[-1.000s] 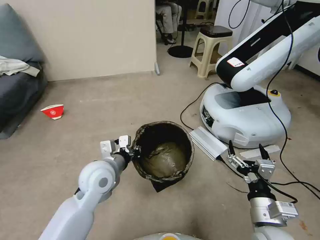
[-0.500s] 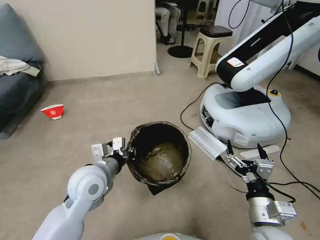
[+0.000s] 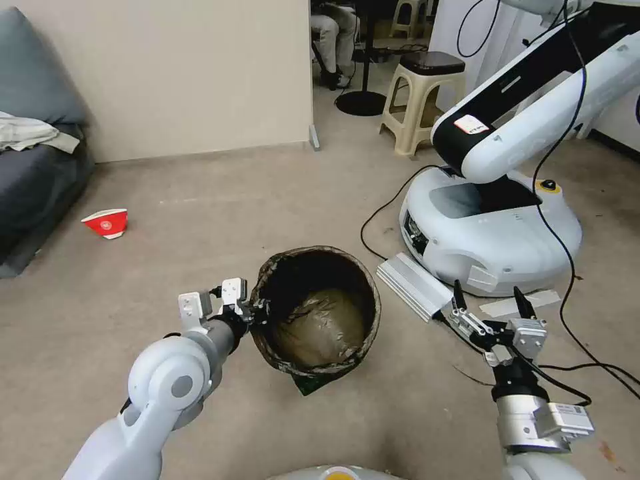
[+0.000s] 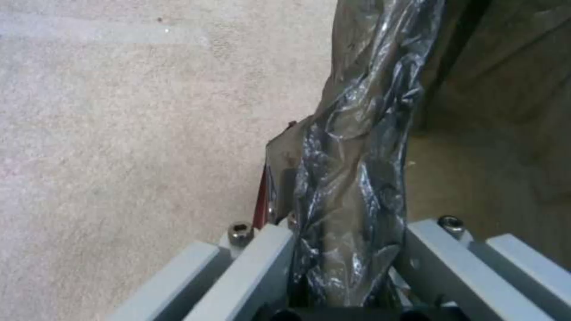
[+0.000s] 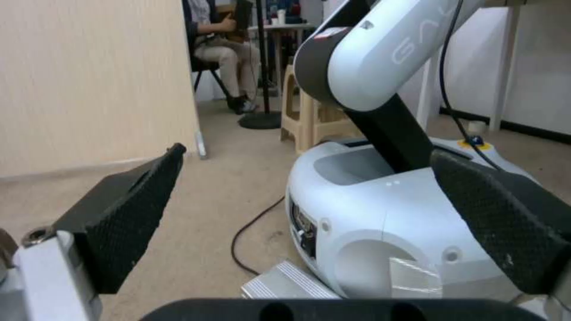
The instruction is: Pick up the trash can from the floor.
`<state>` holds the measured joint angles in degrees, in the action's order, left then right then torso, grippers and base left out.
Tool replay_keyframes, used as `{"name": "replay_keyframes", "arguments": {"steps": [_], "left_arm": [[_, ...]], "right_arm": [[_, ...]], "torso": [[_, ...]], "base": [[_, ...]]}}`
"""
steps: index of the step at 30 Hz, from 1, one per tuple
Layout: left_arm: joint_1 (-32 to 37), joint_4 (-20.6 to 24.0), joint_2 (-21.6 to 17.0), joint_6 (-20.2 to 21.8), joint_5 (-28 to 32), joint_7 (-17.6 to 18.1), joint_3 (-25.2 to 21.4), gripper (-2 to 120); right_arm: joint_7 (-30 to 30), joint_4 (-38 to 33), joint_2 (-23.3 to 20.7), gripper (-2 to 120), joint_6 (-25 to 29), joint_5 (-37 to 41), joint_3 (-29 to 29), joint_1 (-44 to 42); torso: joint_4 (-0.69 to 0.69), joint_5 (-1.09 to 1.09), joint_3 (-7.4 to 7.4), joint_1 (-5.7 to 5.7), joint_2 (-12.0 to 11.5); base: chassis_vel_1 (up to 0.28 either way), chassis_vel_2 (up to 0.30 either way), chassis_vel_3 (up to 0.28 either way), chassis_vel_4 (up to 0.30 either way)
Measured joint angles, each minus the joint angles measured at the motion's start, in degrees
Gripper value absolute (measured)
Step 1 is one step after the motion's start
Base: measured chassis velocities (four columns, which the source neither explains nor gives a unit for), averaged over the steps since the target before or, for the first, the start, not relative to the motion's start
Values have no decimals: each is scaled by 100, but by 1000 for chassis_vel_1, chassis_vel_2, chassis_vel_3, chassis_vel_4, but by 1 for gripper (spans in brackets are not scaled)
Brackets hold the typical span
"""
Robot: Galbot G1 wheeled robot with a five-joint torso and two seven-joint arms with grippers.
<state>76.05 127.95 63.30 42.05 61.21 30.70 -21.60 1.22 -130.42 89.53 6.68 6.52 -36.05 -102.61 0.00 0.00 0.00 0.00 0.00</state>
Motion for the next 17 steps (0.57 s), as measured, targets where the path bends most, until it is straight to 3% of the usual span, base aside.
{"name": "replay_keyframes", "arguments": {"steps": [17], "left_arm": [[178, 59, -15, -1, -239, -190, -34, 1]], "right_arm": [[-23, -64, 37, 100, 57, -29, 30, -84]], "torso": [[0, 0, 0, 0, 0]], "base": [[0, 0, 0, 0]]}}
